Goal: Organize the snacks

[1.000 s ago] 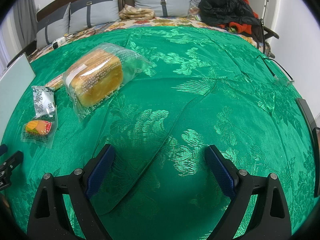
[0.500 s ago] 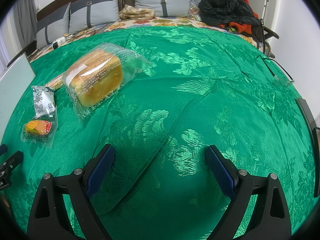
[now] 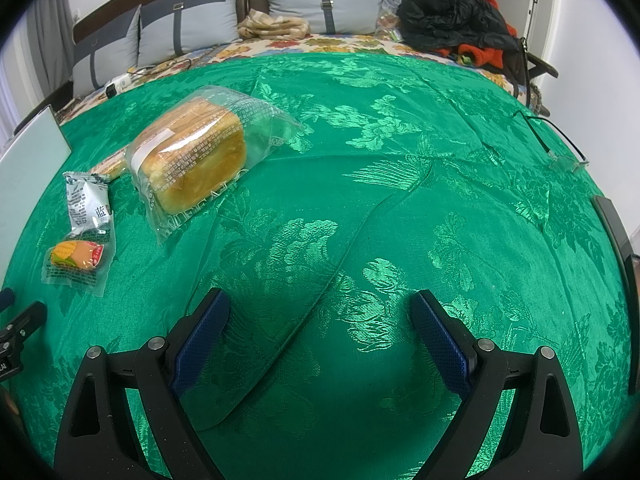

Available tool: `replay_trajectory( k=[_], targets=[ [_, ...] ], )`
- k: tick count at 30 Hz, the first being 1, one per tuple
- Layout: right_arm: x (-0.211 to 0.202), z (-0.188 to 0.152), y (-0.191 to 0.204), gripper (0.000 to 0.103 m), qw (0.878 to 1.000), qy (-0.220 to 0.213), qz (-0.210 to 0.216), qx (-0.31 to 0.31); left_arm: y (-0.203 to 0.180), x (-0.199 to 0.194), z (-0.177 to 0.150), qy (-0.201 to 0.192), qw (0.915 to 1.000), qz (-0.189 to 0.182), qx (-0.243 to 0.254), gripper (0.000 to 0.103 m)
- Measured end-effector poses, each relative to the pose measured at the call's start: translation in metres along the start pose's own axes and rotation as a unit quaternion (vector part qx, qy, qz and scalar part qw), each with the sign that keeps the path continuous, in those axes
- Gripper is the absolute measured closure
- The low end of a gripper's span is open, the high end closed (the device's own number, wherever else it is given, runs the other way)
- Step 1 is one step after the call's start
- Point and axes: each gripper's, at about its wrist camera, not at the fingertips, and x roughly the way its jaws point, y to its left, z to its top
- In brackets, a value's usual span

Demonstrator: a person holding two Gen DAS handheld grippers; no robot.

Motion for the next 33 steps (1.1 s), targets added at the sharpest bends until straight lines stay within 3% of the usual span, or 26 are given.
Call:
replay_trajectory(
  k=[33],
  targets=[
    [0.0024,0.0014,0.0004,0.008,1.0,0.0,-0.004,0.007,-0.0001,0.0003,0.0002,0.0,1.0,0.001,0.0,0.0]
  ],
)
